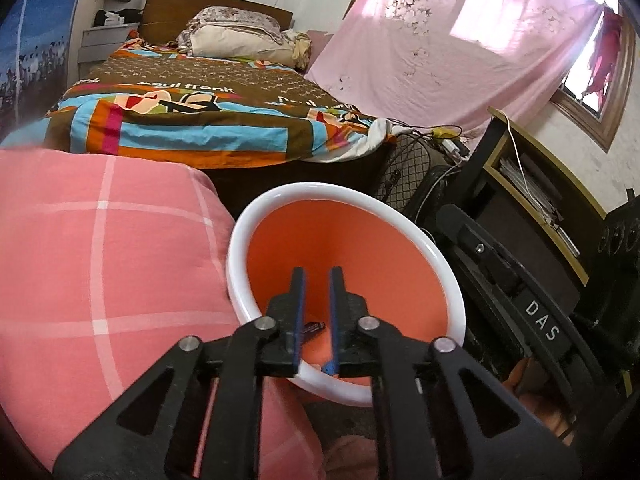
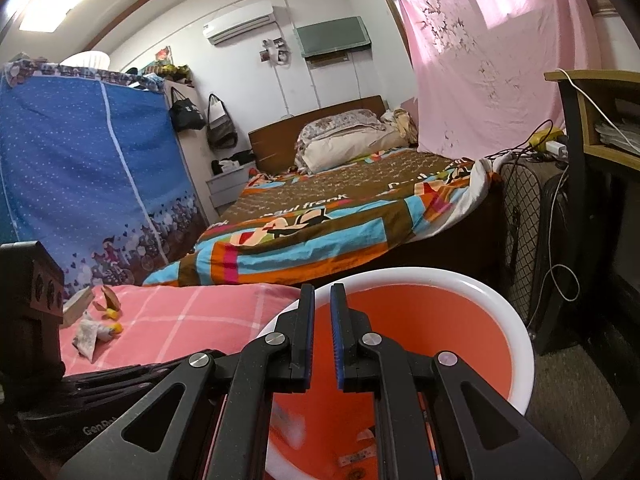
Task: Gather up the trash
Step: 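Open the left tool and the right tool to drop both items into the bucket, then move both tools back over the bedspread toward the remaining trash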
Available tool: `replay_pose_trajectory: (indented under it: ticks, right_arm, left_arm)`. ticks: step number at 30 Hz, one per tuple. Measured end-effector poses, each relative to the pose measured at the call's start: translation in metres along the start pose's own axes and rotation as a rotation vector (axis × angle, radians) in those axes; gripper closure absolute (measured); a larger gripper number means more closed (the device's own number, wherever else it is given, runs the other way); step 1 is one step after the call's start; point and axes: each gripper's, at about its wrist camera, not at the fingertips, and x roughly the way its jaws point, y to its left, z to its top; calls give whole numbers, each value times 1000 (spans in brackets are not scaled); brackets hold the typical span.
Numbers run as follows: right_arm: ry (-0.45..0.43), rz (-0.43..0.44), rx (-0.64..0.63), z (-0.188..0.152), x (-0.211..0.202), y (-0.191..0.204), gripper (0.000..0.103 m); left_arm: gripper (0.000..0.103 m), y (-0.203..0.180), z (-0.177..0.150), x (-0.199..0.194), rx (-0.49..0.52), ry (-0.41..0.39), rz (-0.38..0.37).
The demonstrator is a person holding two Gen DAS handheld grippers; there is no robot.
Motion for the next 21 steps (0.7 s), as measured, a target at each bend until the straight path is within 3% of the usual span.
replay_pose_trajectory:
  ticks: [6,11,13,15,21]
  right_arm:
    - [-2,7,-5,2,2,3,95]
    - [-16,25,-14,6,4,13,93]
    - [-23,37,-20,7,4,19,89]
    - [-36,50,-30,8,5,26,69]
    - [-94,104,-55,13,2,52,58]
  left_arm:
    - [66,11,5,-20,-8,-76,40]
    - [49,26,6,-47,-17,-187,140]
    - [43,35,7,-58,-33,-227,172]
    - [35,46,8,-70,-50,-269,208]
    - [11,75,8,-106,-70,-372,319]
